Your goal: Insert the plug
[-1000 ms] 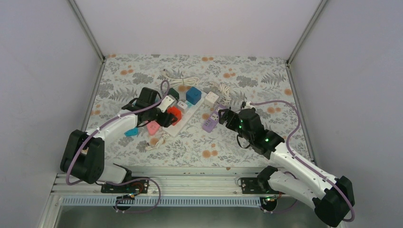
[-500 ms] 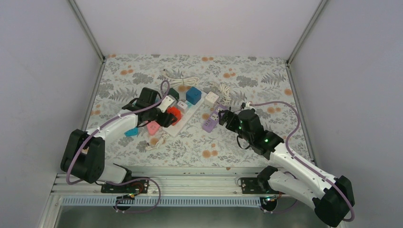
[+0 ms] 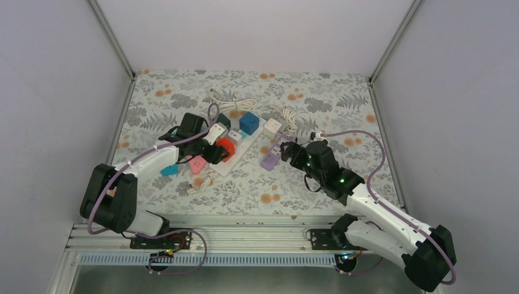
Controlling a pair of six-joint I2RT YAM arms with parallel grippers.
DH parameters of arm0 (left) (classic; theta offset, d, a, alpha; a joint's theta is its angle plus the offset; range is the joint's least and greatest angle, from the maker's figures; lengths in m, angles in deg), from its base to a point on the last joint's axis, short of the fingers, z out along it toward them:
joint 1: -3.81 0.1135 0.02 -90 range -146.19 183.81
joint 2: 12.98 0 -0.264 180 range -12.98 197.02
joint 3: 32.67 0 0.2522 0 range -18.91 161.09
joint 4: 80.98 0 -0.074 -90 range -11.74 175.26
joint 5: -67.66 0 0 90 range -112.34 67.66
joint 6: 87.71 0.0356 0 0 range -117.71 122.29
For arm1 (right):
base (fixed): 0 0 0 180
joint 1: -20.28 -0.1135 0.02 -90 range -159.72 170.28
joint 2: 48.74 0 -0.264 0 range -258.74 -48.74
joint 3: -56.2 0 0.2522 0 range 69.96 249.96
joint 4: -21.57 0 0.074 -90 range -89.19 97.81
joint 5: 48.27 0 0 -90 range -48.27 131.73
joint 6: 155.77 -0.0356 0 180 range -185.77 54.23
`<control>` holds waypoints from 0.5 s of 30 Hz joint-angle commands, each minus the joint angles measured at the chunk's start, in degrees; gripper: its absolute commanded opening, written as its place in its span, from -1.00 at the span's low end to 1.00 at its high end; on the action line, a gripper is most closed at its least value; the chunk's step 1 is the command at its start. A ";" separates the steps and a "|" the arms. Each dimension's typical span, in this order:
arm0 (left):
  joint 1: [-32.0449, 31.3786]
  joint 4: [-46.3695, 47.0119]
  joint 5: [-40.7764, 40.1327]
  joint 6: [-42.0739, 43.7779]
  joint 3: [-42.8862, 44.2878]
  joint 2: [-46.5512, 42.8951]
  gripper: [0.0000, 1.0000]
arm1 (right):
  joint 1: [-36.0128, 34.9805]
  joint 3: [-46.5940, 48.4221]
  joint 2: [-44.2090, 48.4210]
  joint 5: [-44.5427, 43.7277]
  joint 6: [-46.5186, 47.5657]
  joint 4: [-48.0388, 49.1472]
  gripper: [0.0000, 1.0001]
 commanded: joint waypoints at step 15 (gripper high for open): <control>0.30 -5.37 -1.07 0.58 2.73 -2.86 0.20 | 0.39 -0.98 -0.75 0.88 0.29 2.63 1.00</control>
